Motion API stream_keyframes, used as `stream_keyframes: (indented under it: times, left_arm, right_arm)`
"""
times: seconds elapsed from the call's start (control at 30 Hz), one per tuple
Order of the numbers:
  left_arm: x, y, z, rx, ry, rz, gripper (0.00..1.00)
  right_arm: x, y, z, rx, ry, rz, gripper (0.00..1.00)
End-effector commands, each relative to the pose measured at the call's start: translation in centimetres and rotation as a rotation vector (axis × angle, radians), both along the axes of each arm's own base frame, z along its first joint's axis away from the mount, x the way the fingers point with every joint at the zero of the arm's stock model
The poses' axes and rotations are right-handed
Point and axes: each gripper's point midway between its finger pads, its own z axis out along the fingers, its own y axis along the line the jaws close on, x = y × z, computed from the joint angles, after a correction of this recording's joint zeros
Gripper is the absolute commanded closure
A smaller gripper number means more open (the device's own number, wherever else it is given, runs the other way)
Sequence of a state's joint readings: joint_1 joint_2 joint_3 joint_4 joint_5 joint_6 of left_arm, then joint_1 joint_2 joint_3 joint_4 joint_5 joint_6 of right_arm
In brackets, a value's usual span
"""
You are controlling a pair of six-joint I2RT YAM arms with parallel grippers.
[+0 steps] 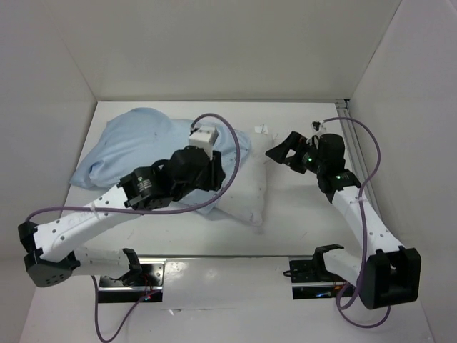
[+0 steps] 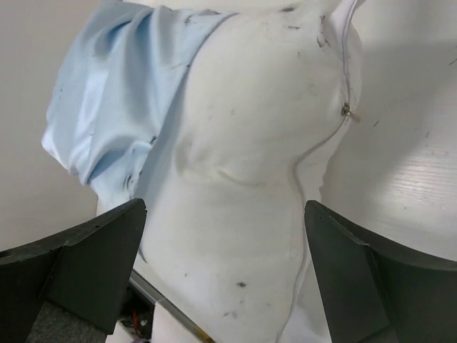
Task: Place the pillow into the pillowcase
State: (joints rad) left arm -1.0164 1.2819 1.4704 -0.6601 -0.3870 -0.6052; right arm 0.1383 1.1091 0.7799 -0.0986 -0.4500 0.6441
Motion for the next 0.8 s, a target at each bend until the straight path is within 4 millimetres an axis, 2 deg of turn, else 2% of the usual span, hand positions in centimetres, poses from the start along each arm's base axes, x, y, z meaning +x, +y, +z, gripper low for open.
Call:
stream_keyframes:
  times: [0.0,0.07,0.13,0.27,0.33,0.57,0.67,0.73,0.77]
  left_arm:
    - [0.4,2.7,-9.7,0.125,0.101,0.205,0.49]
    - [-0.2,2.8,-12.1,0.143,0.113,0.219,0.38]
    - [-0.5,4.2,-15.6,0.220,0.132,0.276,0.26]
    - [-0.2,5.9,-19.4,0.293,0.146,0.382,0.24]
    - [-0.2,6.5,-20.5,0.312,0.150,0.417,0.24]
    - [-0.1,7.4,-23.8,0.374,0.164,0.495,0.27]
    - [-0.2,7.2,-24.7,0.394,0.179,0.489,0.28]
    - [-0.5,7.5,-25.2,0.393,0.198,0.501,0.30]
    - [-0.5,7.5,-24.9,0.384,0.196,0.501,0.30]
  right_arm:
    - [-1.5,-1.4,0.6,-0.061,-0.001,-0.019,0.01]
    - [-2.0,-1.6,0.3,-0.078,0.012,-0.022,0.00]
    - [-2.7,-1.7,-0.4,-0.088,0.036,-0.017,0.00]
    - [-3.9,-2.1,-1.2,-0.122,0.060,-0.009,0.00]
    - [-4.4,-2.6,-2.0,-0.144,0.087,-0.022,0.00]
    - [-5.1,-2.9,-2.1,-0.173,0.096,-0.015,0.00]
    - [-5.2,-2.9,-1.7,-0.183,0.095,-0.009,0.00]
    - [-5.4,-3.2,-2.3,-0.209,0.109,-0.005,0.00]
    - [-5.4,-3.2,-2.1,-0.209,0.111,-0.005,0.00]
